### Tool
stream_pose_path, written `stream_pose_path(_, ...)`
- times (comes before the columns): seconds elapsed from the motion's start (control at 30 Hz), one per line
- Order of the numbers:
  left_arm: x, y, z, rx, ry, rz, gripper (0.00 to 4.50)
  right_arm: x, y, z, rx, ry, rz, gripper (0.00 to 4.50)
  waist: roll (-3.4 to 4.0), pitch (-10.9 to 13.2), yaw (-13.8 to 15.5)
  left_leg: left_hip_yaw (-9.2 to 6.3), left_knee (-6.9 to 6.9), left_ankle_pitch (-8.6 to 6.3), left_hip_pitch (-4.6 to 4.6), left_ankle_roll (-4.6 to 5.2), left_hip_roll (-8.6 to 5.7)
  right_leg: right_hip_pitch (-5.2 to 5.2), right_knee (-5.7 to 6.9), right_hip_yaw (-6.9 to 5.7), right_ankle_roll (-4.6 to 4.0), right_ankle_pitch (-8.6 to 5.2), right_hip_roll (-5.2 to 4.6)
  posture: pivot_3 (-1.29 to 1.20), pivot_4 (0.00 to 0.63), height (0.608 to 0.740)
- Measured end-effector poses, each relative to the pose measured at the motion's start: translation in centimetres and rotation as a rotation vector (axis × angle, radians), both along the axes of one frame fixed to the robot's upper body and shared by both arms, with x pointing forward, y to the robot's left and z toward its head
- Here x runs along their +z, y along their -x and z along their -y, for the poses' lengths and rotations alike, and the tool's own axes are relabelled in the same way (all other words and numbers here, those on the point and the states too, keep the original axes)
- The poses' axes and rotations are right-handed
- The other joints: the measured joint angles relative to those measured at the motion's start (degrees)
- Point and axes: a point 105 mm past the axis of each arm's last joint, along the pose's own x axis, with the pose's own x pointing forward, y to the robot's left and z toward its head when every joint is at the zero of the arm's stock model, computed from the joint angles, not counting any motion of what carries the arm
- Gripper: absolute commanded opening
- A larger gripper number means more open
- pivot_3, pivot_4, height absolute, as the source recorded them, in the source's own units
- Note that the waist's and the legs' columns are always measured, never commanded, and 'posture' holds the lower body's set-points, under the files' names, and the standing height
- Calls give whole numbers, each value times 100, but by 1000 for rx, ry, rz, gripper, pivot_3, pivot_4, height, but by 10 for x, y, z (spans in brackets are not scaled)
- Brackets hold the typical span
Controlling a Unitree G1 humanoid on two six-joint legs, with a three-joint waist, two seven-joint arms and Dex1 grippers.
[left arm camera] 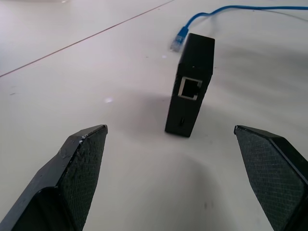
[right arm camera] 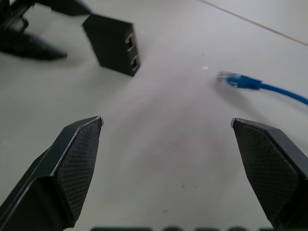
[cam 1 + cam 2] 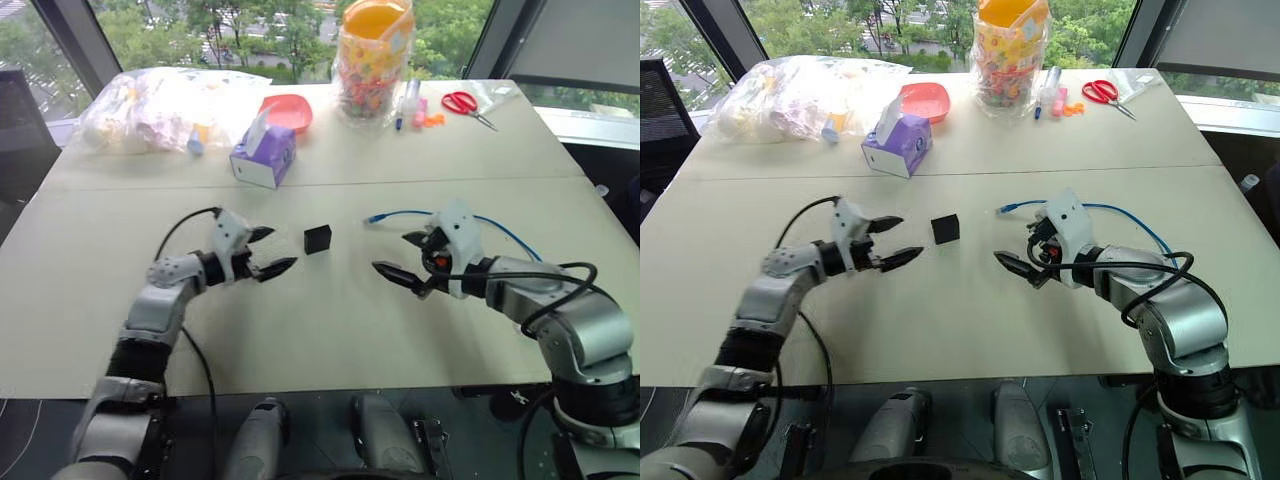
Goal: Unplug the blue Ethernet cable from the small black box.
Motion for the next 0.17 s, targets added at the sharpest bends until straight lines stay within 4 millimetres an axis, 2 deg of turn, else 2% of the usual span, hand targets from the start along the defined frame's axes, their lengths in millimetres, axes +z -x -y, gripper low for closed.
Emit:
stream_pose_path(0.1,12,18,-14,4,-2,-23,4438,6,5,-2,25,-59,-15,4500,-1,1,5,0,3,0,5,0,0,10,-6,0,0,-1,-1,0,150,740)
stream_pose_path(0.17,18,24,-15,10,14,-21,4438,7,6,-1,26,-73,-19,4500,-1,1,46,-2,4,0,6,0,0,15,-10,-2,-1,-2,-1,0,150,740)
